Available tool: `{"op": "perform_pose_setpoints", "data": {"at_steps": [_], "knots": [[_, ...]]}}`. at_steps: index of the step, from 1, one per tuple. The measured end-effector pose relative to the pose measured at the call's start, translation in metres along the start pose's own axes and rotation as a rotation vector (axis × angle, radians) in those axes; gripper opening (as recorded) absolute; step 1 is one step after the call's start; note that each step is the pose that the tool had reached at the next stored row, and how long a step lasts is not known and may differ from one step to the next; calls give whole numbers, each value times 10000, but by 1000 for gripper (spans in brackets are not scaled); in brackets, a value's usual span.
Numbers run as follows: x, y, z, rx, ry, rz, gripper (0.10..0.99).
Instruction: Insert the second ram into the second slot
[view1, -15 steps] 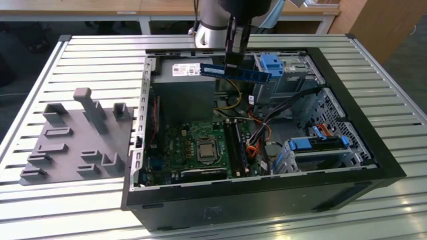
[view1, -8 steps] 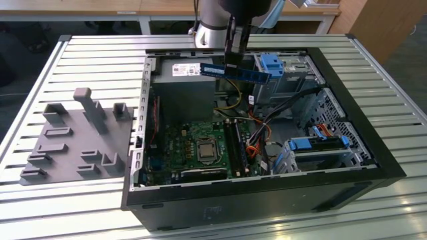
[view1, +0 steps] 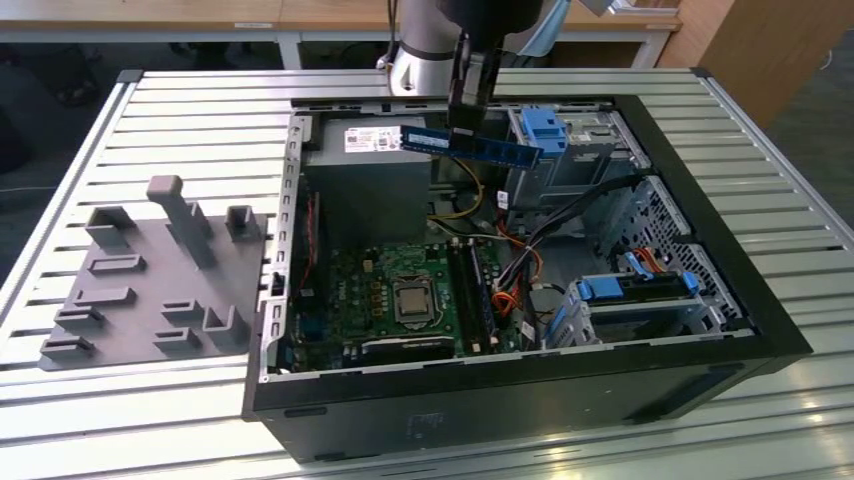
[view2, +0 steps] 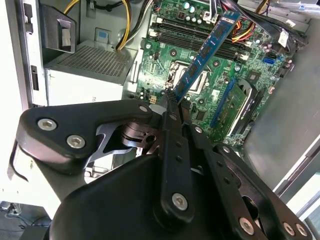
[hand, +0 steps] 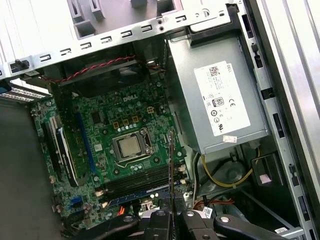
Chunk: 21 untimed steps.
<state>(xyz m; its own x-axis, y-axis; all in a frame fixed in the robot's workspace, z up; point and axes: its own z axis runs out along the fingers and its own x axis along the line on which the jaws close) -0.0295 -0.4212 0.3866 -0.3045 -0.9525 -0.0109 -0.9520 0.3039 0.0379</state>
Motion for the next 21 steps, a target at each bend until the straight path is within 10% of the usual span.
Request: {"op": "perform_pose_setpoints", "data": {"at_steps": [21], "knots": [[0,0,0,5,-18,482,137]]}}
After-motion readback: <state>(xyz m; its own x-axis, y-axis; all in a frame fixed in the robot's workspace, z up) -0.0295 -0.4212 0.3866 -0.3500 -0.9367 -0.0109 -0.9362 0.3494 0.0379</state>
